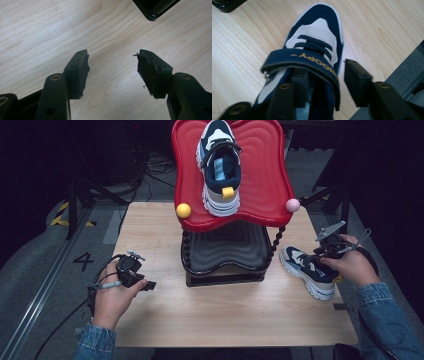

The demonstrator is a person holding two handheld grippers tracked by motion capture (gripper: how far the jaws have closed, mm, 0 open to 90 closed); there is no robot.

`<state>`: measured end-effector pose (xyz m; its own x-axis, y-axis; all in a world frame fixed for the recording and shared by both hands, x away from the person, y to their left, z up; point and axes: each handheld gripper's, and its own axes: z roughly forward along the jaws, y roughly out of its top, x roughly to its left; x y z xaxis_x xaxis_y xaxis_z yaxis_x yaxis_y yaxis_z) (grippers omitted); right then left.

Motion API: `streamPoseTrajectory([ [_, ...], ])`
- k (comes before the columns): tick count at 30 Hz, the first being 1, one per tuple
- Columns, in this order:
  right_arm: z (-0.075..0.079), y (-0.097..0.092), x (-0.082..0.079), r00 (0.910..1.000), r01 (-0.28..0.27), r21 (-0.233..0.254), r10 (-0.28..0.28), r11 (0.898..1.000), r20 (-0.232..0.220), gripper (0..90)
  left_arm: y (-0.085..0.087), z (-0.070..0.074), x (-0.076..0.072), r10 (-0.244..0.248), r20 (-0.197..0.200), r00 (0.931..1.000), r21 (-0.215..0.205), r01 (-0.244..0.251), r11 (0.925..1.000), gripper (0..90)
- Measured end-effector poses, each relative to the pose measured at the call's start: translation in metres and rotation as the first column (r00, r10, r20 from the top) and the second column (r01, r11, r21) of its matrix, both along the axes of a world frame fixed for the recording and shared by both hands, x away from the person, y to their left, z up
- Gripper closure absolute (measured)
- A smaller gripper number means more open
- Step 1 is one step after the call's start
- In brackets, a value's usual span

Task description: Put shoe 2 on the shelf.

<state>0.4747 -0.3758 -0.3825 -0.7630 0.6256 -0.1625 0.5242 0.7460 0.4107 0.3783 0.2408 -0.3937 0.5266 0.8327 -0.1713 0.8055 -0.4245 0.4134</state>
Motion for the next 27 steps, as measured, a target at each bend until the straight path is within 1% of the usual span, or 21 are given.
streamPoseTrajectory([
  [1, 0.001, 0.001, -0.001, 0.9999, 0.002, 0.004, -0.002, 1.0, -0.01, 64.2, 0.001, 0.0, 0.0, -0.001, 0.001, 1.0, 0.004, 0.001, 1.0, 42.6],
  [3, 0.003, 0.002, -0.002, 0.9999, 0.005, -0.001, -0.005, 1.0, 0.01, 68.7, 0.001, -0.001, 0.0, 0.005, -0.002, 1.0, -0.002, -0.005, 1.0, 42.6],
  [5, 0.008, 0.002, -0.003, 0.9997, 0.016, -0.003, -0.016, 1.0, 0.016, 73.6, 0.002, -0.001, 0.0, 0.003, -0.004, 1.0, -0.002, -0.003, 1.0, 42.6],
  [7, 0.012, 0.003, -0.004, 0.9995, 0.024, 0.003, -0.024, 1.0, 0.019, 76.0, 0.001, -0.003, 0.0, 0.004, -0.006, 1.0, -0.004, -0.004, 1.0, 42.6],
  [9, 0.017, 0.003, -0.004, 0.9995, 0.03, 0.009, -0.03, 0.999, 0.004, 79.5, 0.002, -0.003, 0.0, 0.002, -0.004, 1.0, -0.003, -0.002, 1.0, 42.6],
  [13, 0.021, 0.006, -0.003, 0.9988, 0.046, 0.006, -0.046, 0.999, -0.016, 80.2, 0.002, -0.005, 0.001, 0.0, -0.003, 1.0, -0.017, 0.0, 0.9999, 42.6],
  [15, 0.021, 0.008, -0.001, 0.9987, 0.048, -0.005, -0.048, 0.999, -0.014, 80.8, 0.001, -0.006, 0.0, 0.002, -0.008, 1.0, -0.024, -0.003, 0.9997, 42.5],
  [17, 0.02, 0.008, 0.0, 0.9984, 0.053, -0.005, -0.053, 0.999, -0.018, 81.1, 0.002, -0.007, 0.0, 0.001, -0.008, 1.0, -0.026, -0.001, 0.9997, 42.6],
  [19, 0.02, 0.009, 0.0, 0.998, 0.06, -0.009, -0.06, 0.998, -0.021, 81.8, 0.003, -0.008, 0.0, -0.001, -0.004, 1.0, -0.022, 0.001, 0.9998, 42.5],
  [20, 0.021, 0.009, 0.0, 0.9974, 0.066, -0.01, -0.066, 0.998, -0.027, 82.6, 0.004, -0.009, 0.0, 0.003, -0.007, 1.0, -0.032, -0.003, 0.9995, 42.5],
  [23, 0.023, 0.01, 0.0, 0.9958, 0.082, -0.001, -0.082, 0.997, -0.041, 82.9, 0.006, -0.01, 0.0, 0.002, -0.005, 1.0, -0.03, -0.003, 0.9995, 42.5],
  [24, 0.023, 0.01, 0.0, 0.9961, 0.08, -0.002, -0.08, 0.997, -0.037, 83.1, 0.007, -0.011, 0.0, 0.004, -0.006, 1.0, -0.037, -0.004, 0.9993, 42.5],
  [27, 0.026, 0.013, -0.001, 0.9951, 0.088, 0.003, -0.087, 0.996, -0.045, 83.7, 0.008, -0.012, 0.0, 0.005, -0.005, 1.0, -0.038, -0.005, 0.9993, 42.5],
])
